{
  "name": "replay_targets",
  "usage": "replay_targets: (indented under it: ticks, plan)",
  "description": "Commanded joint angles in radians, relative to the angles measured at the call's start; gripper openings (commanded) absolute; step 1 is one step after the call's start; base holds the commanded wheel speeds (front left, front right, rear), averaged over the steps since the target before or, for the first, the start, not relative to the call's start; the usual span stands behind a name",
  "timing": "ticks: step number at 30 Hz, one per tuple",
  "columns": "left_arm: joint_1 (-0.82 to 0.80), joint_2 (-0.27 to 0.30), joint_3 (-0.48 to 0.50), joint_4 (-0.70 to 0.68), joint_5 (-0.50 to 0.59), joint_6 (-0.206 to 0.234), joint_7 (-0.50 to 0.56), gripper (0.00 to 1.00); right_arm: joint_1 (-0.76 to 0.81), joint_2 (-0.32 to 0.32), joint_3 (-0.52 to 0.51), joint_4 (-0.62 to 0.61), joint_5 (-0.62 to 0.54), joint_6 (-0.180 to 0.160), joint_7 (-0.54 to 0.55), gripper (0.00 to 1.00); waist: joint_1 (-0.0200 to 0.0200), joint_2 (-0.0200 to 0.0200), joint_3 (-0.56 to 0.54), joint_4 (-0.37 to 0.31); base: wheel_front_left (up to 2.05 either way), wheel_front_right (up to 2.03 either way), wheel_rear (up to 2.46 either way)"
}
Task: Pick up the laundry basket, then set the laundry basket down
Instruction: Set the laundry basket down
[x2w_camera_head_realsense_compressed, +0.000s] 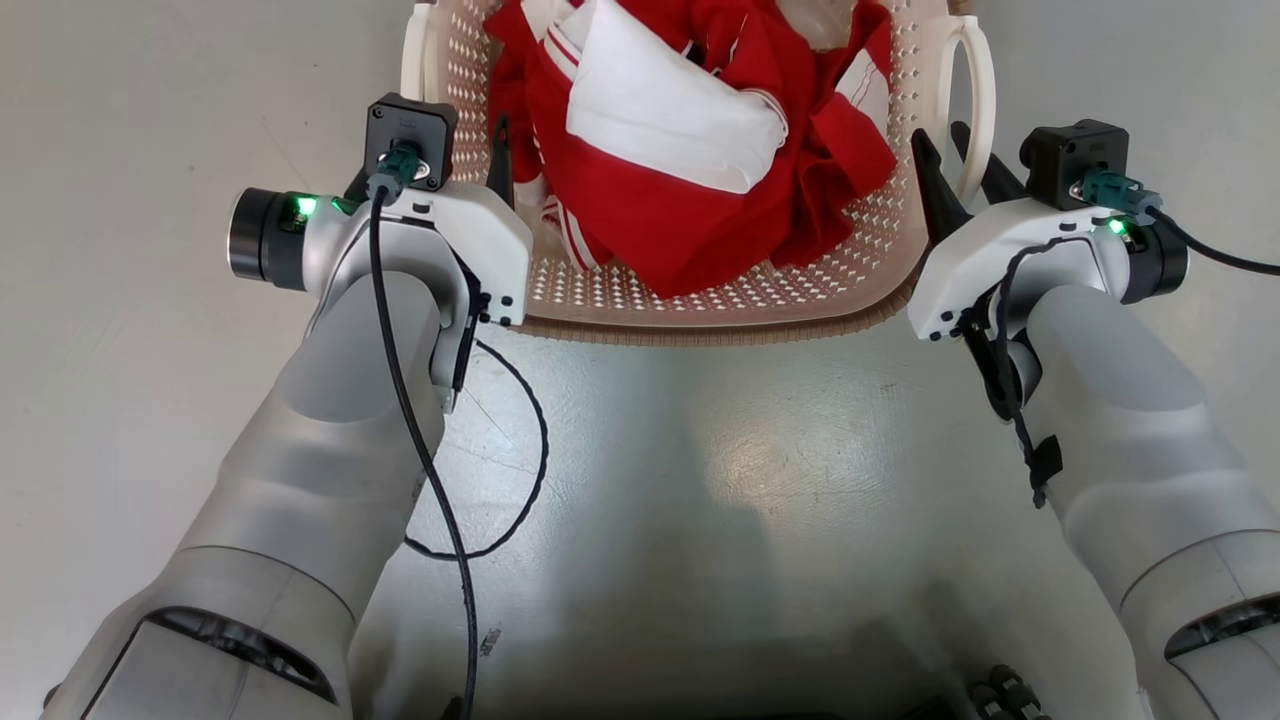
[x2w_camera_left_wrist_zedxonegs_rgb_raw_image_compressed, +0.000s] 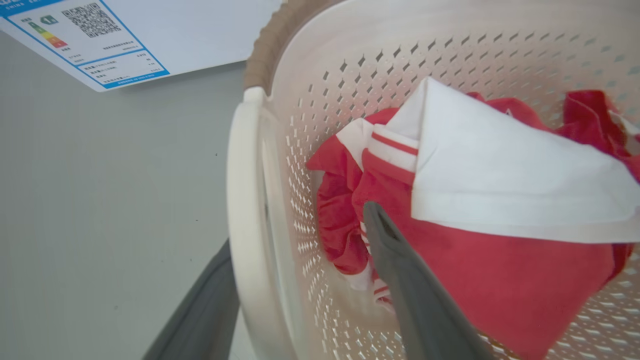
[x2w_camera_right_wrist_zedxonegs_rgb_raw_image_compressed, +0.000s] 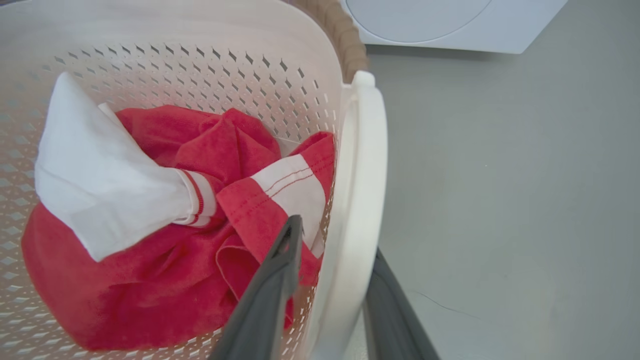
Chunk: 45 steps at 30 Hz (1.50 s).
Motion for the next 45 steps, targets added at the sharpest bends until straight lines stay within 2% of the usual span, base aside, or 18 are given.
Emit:
replay_targets:
  ticks: [1, 25, 26, 28, 32, 45]
  plan:
    - [0.017, 0.016, 0.008, -0.008, -0.010, -0.004, -0.006, 1.00, 0.042, 0.029, 0.010, -0.012, -0.006, 0.007, -0.004, 0.46, 0.0000, 0.0000, -0.002, -0.001, 0.00, 0.00, 0.00]
    - [-0.008, 0.016, -0.020, 0.006, -0.063, 0.018, -0.006, 1.00, 0.044, 0.027, -0.011, -0.019, -0.022, 0.007, -0.004, 0.48, 0.0000, 0.0000, 0.026, -0.002, 0.00, 0.00, 0.00]
    - [-0.008, 0.016, -0.020, 0.007, -0.064, 0.019, -0.006, 1.00, 0.044, 0.027, -0.012, -0.019, -0.023, 0.007, -0.004, 0.50, 0.0000, 0.0000, 0.026, -0.002, 0.00, 0.00, 0.00]
    - [-0.009, 0.016, -0.020, 0.008, -0.064, 0.021, -0.006, 1.00, 0.044, 0.027, -0.015, -0.019, -0.025, 0.007, -0.004, 0.85, 0.0000, 0.0000, 0.025, -0.001, 0.00, 0.00, 0.00]
    - [-0.011, 0.016, -0.016, 0.010, -0.061, 0.025, -0.006, 1.00, 0.041, 0.027, -0.020, -0.021, -0.030, 0.007, -0.004, 1.00, 0.0000, 0.0000, 0.026, 0.001, 0.00, 0.00, 0.00]
    - [-0.002, 0.016, 0.010, -0.008, -0.057, 0.032, -0.006, 1.00, 0.044, 0.027, -0.037, -0.029, -0.047, 0.007, -0.004, 1.00, 0.0000, 0.0000, 0.024, 0.008, 0.00, 0.00, 0.00]
